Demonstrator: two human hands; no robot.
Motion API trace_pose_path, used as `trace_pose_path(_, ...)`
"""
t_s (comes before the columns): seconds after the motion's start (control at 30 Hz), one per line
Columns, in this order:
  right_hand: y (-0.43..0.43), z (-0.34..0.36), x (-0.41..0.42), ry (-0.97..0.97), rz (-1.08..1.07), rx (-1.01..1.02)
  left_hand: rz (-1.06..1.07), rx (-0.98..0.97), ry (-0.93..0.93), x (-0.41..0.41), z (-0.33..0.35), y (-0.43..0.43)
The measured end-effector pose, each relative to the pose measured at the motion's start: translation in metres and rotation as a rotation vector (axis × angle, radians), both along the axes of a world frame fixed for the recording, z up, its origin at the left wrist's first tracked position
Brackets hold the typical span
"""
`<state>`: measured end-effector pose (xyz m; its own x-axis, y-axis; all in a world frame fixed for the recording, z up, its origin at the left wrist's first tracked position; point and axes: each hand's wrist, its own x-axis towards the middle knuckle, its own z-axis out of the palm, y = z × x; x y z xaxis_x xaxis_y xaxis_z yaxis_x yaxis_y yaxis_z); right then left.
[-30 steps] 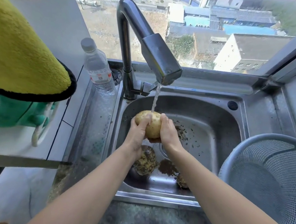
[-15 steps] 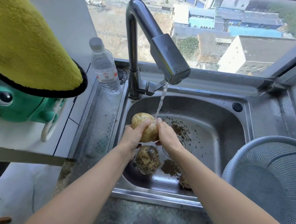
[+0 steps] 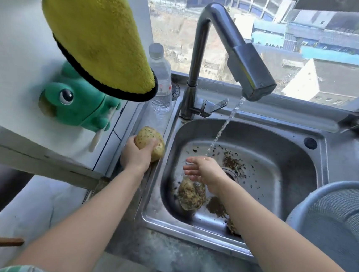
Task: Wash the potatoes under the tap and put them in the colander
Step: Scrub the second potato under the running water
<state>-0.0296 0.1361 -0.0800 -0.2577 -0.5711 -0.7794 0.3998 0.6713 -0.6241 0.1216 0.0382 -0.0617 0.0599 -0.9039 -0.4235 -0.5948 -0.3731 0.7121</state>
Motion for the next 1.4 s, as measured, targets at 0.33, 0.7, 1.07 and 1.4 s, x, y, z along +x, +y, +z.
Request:
trace_pose_path(0.33, -0.002, 0.002, -0.010, 0.048, -0.100, -0.042, -0.168, 0.002, -0.318, -0.006, 0.005, 0.008)
trace_pose_path(0.7, -0.005, 0.002, -0.015, 0.051, -0.101, -0.051, -0.296, -0.284, -0.536, -0.015, 0.002, 0.019)
trace_pose_path(1.07, 0.016, -0.091, -0.026, 0.381, 0.371, 0.225, -0.685, -0.098, -0.063, -0.062, -0.041, 0.042)
trace_pose_path(1.4, 0.024, -0.146, -0.002, 0.484, 0.619, 0.324, -0.553, 0.168, -0.067, -0.076, -0.083, 0.034)
